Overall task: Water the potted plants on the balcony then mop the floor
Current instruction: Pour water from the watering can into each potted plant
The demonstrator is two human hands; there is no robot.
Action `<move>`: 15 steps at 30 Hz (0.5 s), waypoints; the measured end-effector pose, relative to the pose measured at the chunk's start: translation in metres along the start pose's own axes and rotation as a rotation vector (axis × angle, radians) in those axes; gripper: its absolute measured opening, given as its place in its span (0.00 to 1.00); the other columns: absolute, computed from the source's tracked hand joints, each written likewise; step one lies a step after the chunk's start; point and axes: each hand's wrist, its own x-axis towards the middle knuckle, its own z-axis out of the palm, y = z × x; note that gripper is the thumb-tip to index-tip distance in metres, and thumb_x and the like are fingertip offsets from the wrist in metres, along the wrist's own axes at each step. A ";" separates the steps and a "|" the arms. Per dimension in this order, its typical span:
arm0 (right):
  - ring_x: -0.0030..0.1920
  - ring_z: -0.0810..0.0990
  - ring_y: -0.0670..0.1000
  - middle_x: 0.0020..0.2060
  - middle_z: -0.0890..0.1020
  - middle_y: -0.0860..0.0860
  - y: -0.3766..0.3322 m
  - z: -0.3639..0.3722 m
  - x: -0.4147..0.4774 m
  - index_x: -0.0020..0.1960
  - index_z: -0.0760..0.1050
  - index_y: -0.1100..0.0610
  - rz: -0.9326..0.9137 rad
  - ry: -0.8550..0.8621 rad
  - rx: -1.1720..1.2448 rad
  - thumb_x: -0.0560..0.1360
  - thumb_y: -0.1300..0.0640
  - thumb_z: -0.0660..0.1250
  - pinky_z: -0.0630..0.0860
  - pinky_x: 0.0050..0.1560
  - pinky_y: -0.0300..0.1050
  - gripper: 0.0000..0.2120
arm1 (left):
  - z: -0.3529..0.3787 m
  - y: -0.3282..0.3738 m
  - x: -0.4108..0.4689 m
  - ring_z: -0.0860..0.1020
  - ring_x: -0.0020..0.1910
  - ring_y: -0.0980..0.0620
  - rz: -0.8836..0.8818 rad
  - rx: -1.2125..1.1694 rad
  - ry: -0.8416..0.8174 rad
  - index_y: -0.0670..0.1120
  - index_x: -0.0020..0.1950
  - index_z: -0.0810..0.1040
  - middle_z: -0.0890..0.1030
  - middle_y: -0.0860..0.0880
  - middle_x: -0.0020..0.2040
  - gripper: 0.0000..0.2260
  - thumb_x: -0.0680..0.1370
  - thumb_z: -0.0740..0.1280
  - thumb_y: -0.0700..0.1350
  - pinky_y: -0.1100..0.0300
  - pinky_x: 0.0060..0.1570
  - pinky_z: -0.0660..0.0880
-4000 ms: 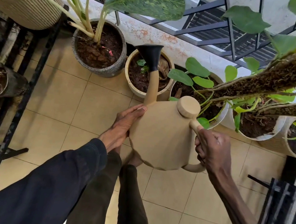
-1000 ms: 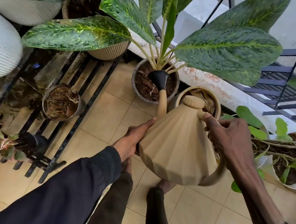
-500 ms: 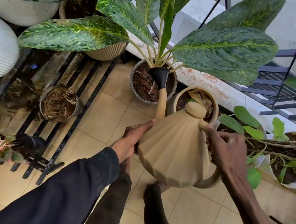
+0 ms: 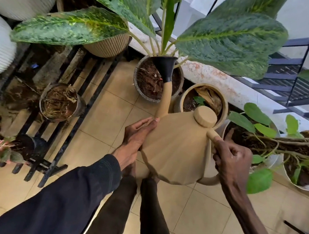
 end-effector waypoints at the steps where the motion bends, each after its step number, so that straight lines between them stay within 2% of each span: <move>1: 0.26 0.70 0.51 0.23 0.75 0.59 0.002 -0.002 0.000 0.28 0.77 0.61 -0.018 -0.007 0.001 0.74 0.40 0.65 0.69 0.30 0.55 0.27 | 0.000 -0.001 -0.002 0.86 0.47 0.57 0.019 -0.012 0.005 0.53 0.63 0.84 0.88 0.56 0.50 0.26 0.67 0.81 0.57 0.63 0.39 0.82; 4: 0.26 0.70 0.52 0.22 0.75 0.56 0.006 -0.007 0.001 0.28 0.77 0.60 -0.032 -0.046 0.013 0.74 0.41 0.64 0.68 0.32 0.50 0.26 | 0.002 0.001 -0.004 0.86 0.49 0.57 0.053 -0.043 0.022 0.52 0.65 0.83 0.88 0.56 0.50 0.27 0.67 0.82 0.56 0.64 0.41 0.82; 6: 0.26 0.71 0.53 0.22 0.76 0.56 0.007 -0.011 0.003 0.29 0.77 0.61 -0.028 -0.066 0.028 0.73 0.41 0.64 0.69 0.33 0.51 0.26 | 0.005 0.001 -0.006 0.86 0.47 0.58 0.083 -0.063 0.028 0.51 0.66 0.82 0.88 0.57 0.48 0.27 0.68 0.82 0.54 0.66 0.40 0.82; 10: 0.24 0.70 0.52 0.21 0.76 0.52 0.011 -0.019 0.005 0.29 0.78 0.60 -0.041 -0.078 0.059 0.73 0.41 0.64 0.69 0.33 0.46 0.24 | 0.011 0.001 -0.010 0.86 0.45 0.61 0.136 -0.077 0.053 0.50 0.66 0.83 0.88 0.59 0.46 0.28 0.67 0.82 0.53 0.68 0.37 0.81; 15: 0.23 0.71 0.53 0.22 0.76 0.57 0.018 -0.025 0.010 0.29 0.78 0.61 -0.087 -0.108 0.078 0.75 0.43 0.65 0.69 0.31 0.48 0.24 | 0.017 -0.001 -0.010 0.86 0.45 0.61 0.192 -0.113 0.085 0.52 0.64 0.83 0.88 0.57 0.49 0.28 0.66 0.84 0.53 0.68 0.37 0.81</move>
